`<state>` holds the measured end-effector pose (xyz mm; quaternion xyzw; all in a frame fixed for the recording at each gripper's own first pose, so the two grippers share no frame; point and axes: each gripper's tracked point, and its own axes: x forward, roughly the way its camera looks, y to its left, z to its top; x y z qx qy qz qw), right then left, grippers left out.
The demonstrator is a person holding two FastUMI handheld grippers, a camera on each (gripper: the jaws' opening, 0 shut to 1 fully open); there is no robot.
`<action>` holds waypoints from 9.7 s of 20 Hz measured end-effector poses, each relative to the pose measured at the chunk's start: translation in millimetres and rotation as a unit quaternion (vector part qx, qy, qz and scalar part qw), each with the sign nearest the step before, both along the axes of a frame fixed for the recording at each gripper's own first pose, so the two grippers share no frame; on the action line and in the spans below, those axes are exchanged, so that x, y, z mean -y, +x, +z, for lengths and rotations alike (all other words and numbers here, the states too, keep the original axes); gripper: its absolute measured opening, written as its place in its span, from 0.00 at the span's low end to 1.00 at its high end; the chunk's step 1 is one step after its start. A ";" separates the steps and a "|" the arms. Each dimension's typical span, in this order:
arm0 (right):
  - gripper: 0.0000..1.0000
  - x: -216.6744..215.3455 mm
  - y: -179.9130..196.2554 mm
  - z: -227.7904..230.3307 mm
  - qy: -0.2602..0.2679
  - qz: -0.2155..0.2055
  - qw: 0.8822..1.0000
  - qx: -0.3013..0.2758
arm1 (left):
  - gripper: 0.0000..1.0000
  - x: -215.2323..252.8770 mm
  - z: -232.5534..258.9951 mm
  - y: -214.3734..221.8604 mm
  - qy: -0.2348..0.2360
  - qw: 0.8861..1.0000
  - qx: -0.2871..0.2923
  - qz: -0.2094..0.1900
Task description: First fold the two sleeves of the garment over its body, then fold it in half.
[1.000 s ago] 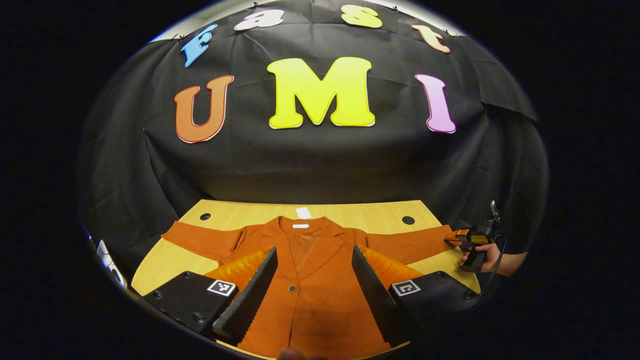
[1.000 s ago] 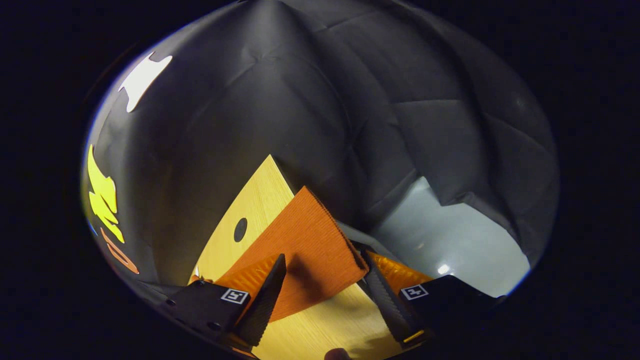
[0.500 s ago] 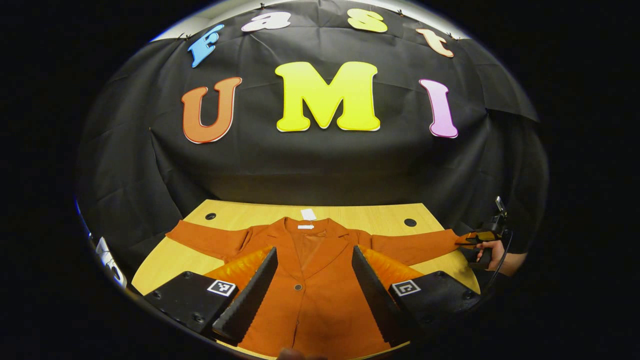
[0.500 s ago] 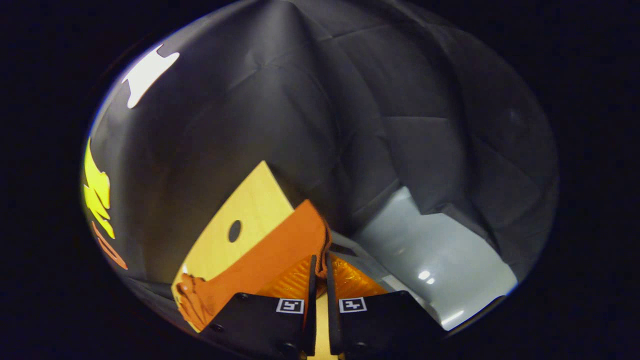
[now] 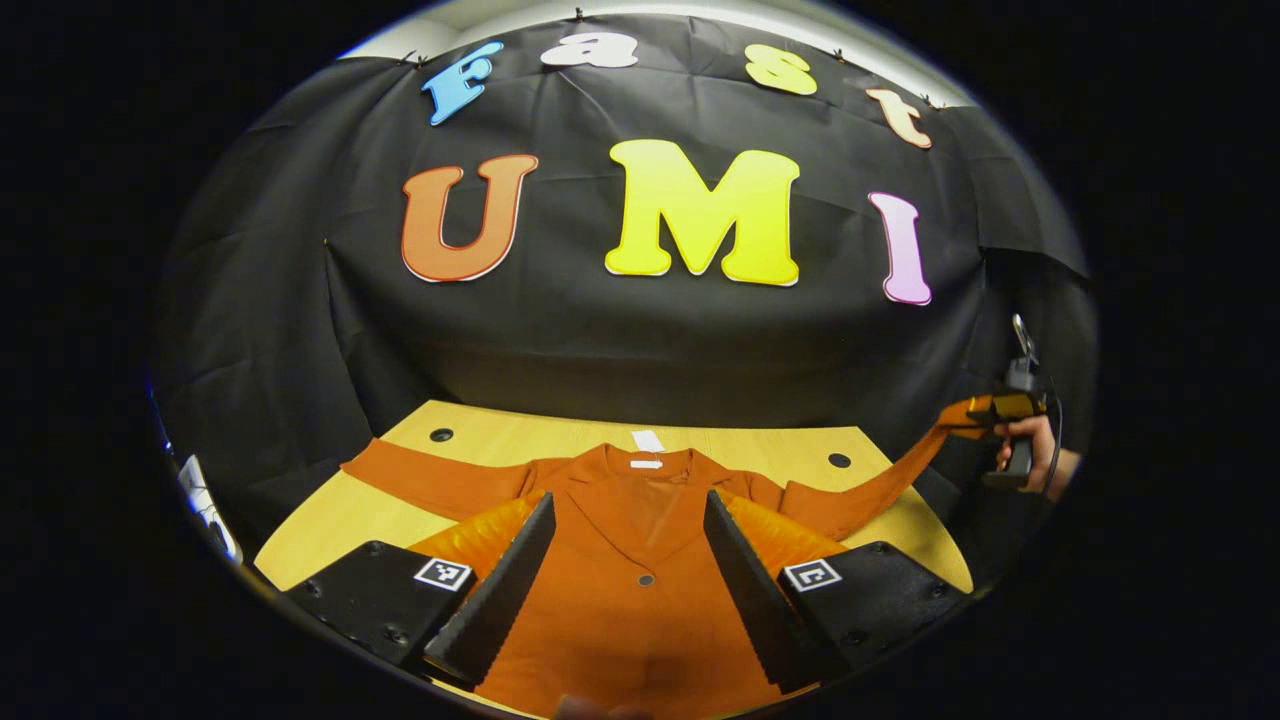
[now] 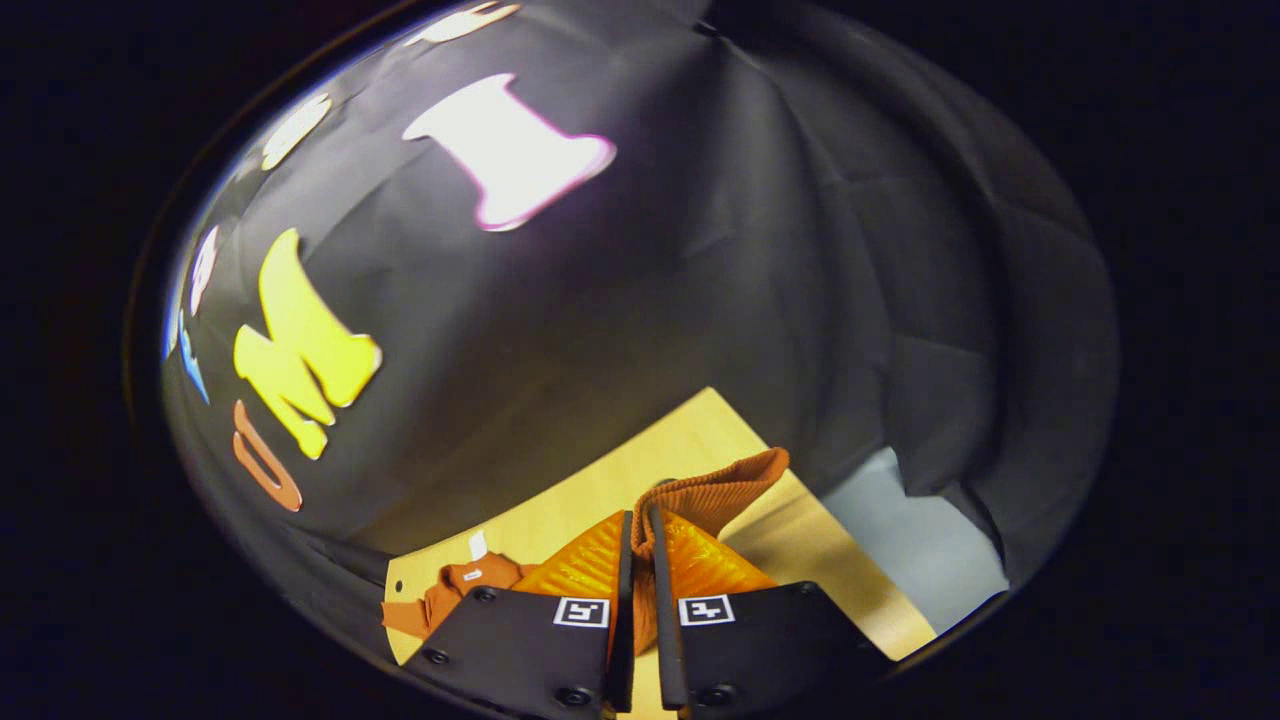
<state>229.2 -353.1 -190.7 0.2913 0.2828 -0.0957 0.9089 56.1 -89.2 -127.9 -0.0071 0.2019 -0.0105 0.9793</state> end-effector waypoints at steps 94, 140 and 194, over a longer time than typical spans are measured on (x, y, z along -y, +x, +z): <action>0.51 -48.1 -369.8 19.8 -0.053 0.036 0.996 -0.068 | 0.05 83.1 -192.7 182.3 0.022 0.983 -0.139 -0.117; 0.90 -226.6 -397.6 -161.8 -0.172 0.208 0.948 -0.168 | 0.99 -249.0 -200.7 -194.2 -0.233 0.917 -0.310 -0.088; 0.00 -264.9 -5.3 -76.4 0.097 0.182 0.974 -0.092 | 0.03 -207.8 -73.6 166.8 -0.041 0.970 -0.182 -0.159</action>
